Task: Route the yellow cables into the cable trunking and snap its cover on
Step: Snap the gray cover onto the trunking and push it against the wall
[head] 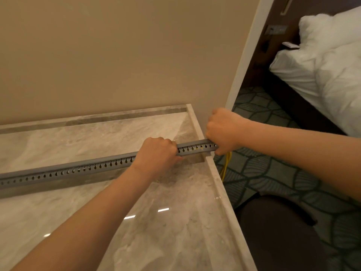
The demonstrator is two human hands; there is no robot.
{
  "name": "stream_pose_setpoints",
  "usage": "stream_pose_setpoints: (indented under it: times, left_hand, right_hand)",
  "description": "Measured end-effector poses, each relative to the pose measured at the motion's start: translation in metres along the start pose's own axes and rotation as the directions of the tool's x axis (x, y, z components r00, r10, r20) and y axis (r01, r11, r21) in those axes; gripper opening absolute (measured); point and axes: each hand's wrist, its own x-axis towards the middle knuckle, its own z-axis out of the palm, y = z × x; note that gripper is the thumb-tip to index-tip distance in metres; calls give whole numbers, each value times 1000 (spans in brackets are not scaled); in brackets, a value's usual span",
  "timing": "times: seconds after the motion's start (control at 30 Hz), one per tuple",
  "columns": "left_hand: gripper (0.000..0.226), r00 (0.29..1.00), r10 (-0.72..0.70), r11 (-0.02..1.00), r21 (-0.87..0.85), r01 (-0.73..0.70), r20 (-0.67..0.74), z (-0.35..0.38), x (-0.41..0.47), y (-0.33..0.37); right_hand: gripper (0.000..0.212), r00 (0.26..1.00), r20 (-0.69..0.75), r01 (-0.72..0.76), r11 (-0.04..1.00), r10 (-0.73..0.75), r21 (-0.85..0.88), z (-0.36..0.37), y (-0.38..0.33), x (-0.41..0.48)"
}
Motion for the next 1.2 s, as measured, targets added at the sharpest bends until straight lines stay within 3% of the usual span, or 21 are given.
stream_pose_setpoints:
  times: [0.17, 0.53, 0.7, 0.87, 1.2]
  left_hand:
    - [43, 1000, -2, 1000, -18, 2, 5, 0, 0, -1]
    - [39, 1000, 3, 1000, -15, -3, 21, -8, -2, 1]
    - [20, 997, 18, 1000, 11, -19, 72, -22, 2, 8]
    - [6, 998, 3, 995, -98, 3, 68, -28, 11, 19]
    - [15, 991, 48, 993, -110, -34, 122, -32, 12, 25]
  right_hand:
    - [38, 999, 38, 33, 986, -27, -164, 4, -4, 5]
    - [43, 987, 122, 112, 993, -107, -38, 8, 3, 10]
    - [43, 987, 100, 130, 991, -127, -19, 10, 2, 11]
    - [42, 990, 87, 109, 994, -107, -14, 14, 1, 10]
    - [38, 989, 65, 136, 991, -137, 11, 17, 1, 11]
